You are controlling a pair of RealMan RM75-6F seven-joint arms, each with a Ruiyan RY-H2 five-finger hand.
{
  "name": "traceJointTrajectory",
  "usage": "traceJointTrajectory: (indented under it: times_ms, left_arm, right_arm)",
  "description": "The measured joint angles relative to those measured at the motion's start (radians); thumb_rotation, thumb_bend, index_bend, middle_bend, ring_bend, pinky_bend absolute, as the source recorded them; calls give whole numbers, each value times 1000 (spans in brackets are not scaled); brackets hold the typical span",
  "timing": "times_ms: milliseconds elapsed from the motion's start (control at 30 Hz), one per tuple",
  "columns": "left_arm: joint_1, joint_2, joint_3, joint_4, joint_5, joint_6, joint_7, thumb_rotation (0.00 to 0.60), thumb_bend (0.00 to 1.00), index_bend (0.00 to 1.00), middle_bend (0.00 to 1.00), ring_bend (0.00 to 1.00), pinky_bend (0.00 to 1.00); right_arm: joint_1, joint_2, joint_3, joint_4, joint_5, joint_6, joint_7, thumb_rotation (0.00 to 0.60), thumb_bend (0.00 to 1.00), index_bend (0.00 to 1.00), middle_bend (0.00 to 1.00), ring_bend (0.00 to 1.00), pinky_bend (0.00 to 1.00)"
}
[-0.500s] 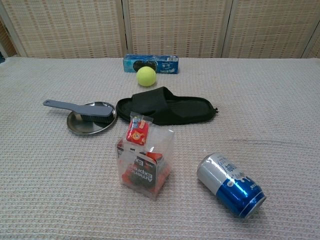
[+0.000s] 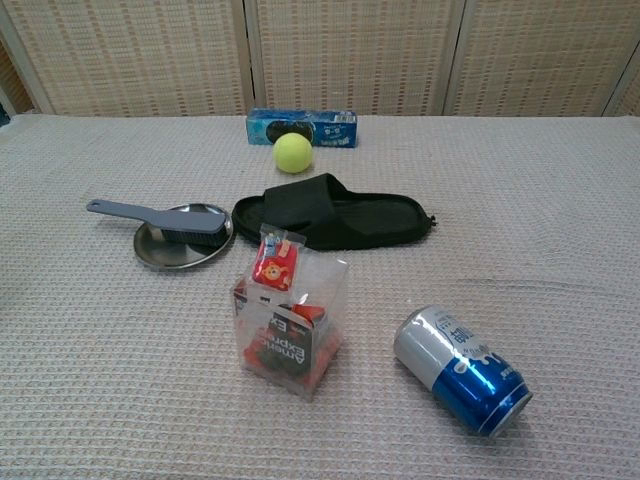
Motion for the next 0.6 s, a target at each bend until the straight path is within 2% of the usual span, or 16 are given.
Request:
traceJointTrajectory:
  times_ms: [100, 167, 267, 333, 367, 467, 600]
  left_arm:
    - [-71, -2, -19, -31, 0, -95, 27, 600, 389, 7, 12, 245, 571]
    - [-133, -19, -41, -41, -1, -160, 51, 600, 389, 44, 71, 301, 625]
    - [-213, -78, -78, -31, -8, -229, 78, 600, 388, 124, 227, 493, 780]
    - [-253, -126, -99, -7, -15, -258, 87, 600, 387, 171, 271, 621, 882]
    - [-278, -159, -111, 17, -20, -276, 92, 600, 387, 191, 270, 678, 932]
    - [-339, -232, -136, 90, -39, -330, 104, 600, 387, 213, 253, 777, 999]
    - [-407, -312, -155, 180, -74, -399, 122, 600, 387, 214, 223, 808, 1000]
  right_arm:
    - [4, -9, 5, 9, 14, -15, -6, 600, 0, 0, 0, 0, 0]
    - [7, -15, 8, 15, 24, -28, -12, 600, 0, 0, 0, 0, 0]
    - [12, -24, 14, 24, 42, -45, -20, 600, 0, 0, 0, 0, 0]
    - [14, -27, 17, 29, 55, -54, -23, 600, 0, 0, 0, 0, 0]
    - [15, -29, 19, 31, 64, -61, -25, 600, 0, 0, 0, 0, 0]
    - [18, -33, 25, 38, 83, -75, -30, 600, 0, 0, 0, 0, 0]
    - [18, -34, 27, 42, 92, -82, -37, 600, 0, 0, 0, 0, 0]
